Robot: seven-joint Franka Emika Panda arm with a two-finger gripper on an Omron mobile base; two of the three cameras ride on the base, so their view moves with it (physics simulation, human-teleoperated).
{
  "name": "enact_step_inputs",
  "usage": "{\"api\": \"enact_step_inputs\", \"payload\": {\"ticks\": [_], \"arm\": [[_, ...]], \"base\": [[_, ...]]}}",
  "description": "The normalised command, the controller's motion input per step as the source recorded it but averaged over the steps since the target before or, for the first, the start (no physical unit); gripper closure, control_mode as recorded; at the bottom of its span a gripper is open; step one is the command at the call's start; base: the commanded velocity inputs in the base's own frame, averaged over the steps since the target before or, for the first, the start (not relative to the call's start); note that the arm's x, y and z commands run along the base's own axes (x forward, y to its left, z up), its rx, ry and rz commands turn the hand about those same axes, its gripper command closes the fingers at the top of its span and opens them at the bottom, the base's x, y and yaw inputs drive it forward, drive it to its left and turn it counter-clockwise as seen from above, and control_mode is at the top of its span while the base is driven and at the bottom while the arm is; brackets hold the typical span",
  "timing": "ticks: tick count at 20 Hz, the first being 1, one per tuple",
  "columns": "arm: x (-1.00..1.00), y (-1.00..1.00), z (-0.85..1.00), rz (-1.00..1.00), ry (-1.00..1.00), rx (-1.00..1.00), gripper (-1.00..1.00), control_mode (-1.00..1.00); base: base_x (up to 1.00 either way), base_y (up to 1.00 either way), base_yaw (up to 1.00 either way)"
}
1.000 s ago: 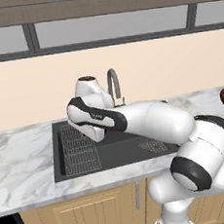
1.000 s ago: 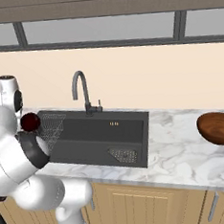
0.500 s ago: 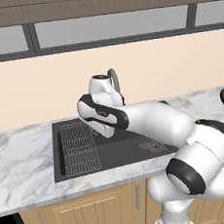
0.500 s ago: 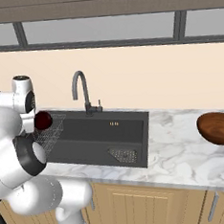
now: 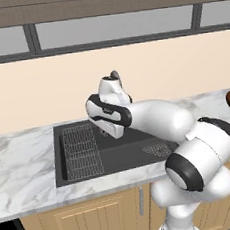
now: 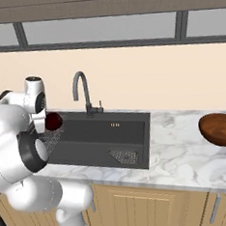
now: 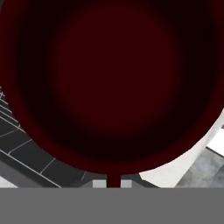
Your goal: Pick the mug and place it in the sink. Pick the bowl and place it in the open cabinet and then close the cabinet.
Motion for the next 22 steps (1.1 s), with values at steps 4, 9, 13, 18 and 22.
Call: {"api": "enact_step_inputs", "payload": {"ticks": [4, 9, 13, 18, 22], "arm": [[0.00, -0.51, -0.05, 0.00, 0.00, 0.00, 1.00, -1.00], [-0.17, -0.46, 0.00, 0.11, 0.00, 0.00, 1.00, -1.00], [-0.09, -0.53, 0.00, 0.19, 0.00, 0.00, 1.00, -1.00], [-0.02, -0.57, 0.00, 0.28, 0.06, 0.00, 1.00, -1.00], [0.00, -0.59, 0.00, 0.27, 0.01, 0.00, 1.00, -1.00]], "base": [[0.00, 0.00, 0.00], [0.00, 0.00, 0.00], [0.00, 0.00, 0.00], [0.00, 0.00, 0.00], [0.00, 0.00, 0.00]]}}
